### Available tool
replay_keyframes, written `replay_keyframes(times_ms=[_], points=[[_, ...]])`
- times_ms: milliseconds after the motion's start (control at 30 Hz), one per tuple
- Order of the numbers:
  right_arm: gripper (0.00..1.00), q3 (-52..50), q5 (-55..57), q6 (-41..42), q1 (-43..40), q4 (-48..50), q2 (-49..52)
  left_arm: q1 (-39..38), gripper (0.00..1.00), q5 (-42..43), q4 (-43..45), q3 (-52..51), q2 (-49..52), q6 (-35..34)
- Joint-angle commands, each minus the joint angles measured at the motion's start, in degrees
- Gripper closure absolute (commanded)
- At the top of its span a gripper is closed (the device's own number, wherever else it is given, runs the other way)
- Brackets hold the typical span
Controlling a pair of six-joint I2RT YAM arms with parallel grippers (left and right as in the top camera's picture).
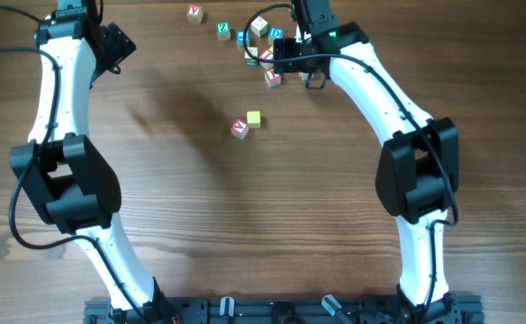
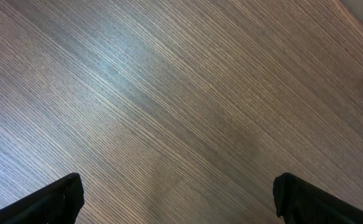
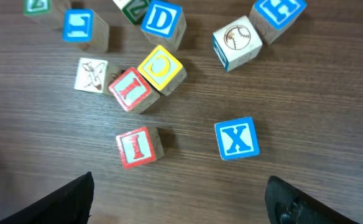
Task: Form a circle
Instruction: 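Raise the right gripper and move it back to the cluster, then lower the right gripper onto the blue X block and grasp it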
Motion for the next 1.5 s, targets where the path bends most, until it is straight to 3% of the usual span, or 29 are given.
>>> replay_keyframes(times_ms=[0, 600, 967, 1067, 1300, 1467], points=[[0.12, -0.7, 1.2, 0.1, 0.1, 1.0, 2.4, 0.1, 0.00, -0.7, 0.0, 0.6, -0.2, 0.3], [0.16, -0.7, 8.2, -0.4, 0.0, 3.1, 2.7, 0.1, 0.00, -0.7, 0.0, 0.6, -0.2, 0.3], [0.43, -0.7, 7.2, -2.2, -1.6, 3.1, 5.7, 0.1, 0.00, -0.7, 0.0, 0.6, -0.2, 0.3], [0.55, -0.7, 7.1, -3.1, -2.3, 3.3, 6.7, 0.1, 0.00, -0.7, 0.0, 0.6, -0.2, 0.3], [0.55, -0.7, 5.8, -3.4, -3.3, 4.3, 7.2, 0.1, 0.00, -0.7, 0.0, 0.6, -0.2, 0.3], [0.45, -0.7, -2.9, -8.3, -3.5, 6.1, 7.2, 0.1, 0.00, -0.7, 0.0, 0.6, -0.2, 0.3]])
